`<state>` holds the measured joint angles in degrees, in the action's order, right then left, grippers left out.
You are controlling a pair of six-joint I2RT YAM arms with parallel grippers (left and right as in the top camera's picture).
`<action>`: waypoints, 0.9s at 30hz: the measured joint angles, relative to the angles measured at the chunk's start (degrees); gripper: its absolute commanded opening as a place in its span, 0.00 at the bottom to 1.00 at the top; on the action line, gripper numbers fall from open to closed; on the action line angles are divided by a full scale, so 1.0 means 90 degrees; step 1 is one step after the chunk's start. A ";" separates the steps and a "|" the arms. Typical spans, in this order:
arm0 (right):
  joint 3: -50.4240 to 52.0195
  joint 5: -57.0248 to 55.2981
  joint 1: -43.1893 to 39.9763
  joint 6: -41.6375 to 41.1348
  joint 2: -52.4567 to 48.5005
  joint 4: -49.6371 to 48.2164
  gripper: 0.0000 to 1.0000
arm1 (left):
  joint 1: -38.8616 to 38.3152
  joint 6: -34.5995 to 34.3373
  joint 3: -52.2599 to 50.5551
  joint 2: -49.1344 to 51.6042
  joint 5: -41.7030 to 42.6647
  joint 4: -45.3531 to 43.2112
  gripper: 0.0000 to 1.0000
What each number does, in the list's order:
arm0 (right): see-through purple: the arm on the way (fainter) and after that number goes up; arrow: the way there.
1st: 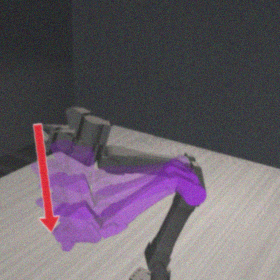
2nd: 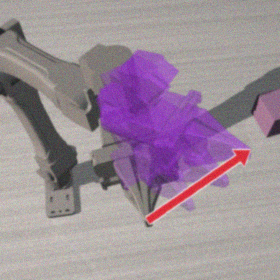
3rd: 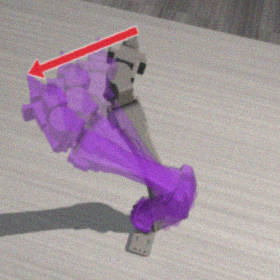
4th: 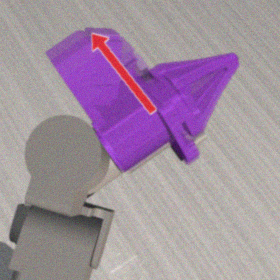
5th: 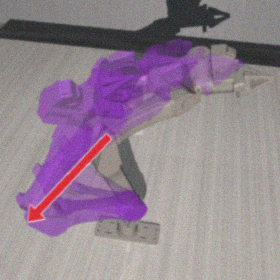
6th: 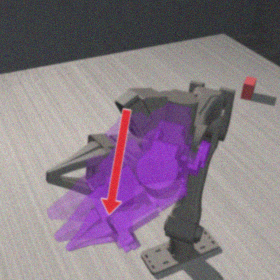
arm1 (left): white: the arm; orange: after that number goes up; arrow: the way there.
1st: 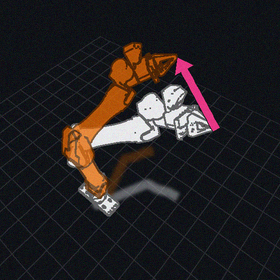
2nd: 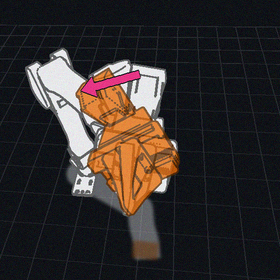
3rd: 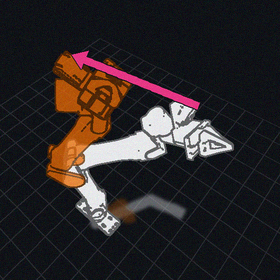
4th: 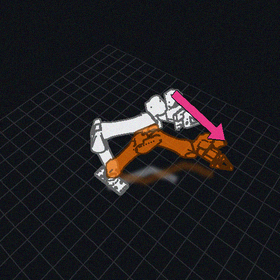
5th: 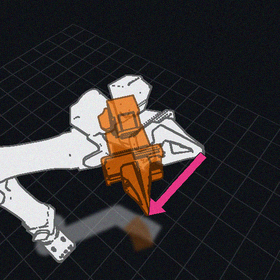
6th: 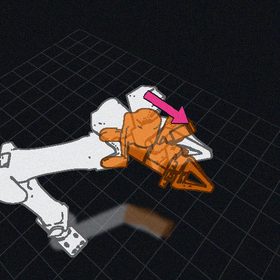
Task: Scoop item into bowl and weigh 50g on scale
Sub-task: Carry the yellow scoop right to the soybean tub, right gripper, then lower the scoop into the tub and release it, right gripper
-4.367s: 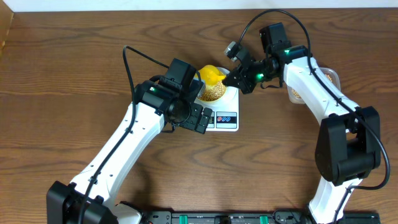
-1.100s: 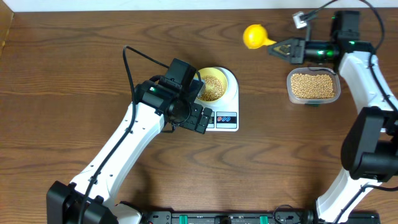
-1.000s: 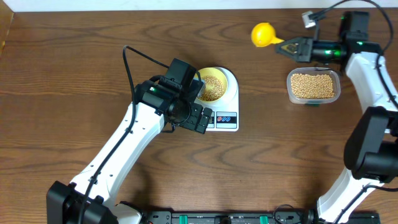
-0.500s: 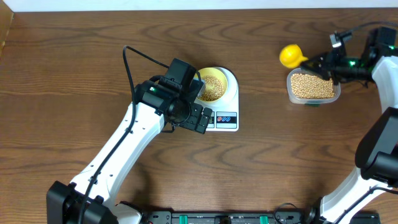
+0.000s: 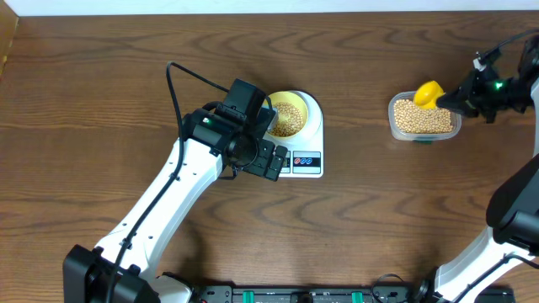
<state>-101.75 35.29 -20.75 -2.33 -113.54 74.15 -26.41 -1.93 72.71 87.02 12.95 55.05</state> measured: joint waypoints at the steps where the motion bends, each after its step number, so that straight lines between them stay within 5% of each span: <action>1: -0.0136 -0.0277 0.0066 0.0007 0.0000 0.0104 0.01 | 0.0000 0.0000 0.0000 -0.0002 0.0000 -0.0002 0.98; 10: -0.0410 -0.1450 0.0695 0.0121 -0.0007 0.0160 0.01 | 0.0000 -0.0002 0.0000 -0.0002 0.0000 -0.0002 0.98; 27: -0.0415 -0.1690 0.0979 0.0289 -0.0600 -0.0500 0.01 | 0.0000 -0.0002 0.0000 -0.0002 0.0000 0.0000 0.98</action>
<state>-105.49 20.08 -11.94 0.27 -118.93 69.65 -26.41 -1.96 72.71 87.00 12.95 55.05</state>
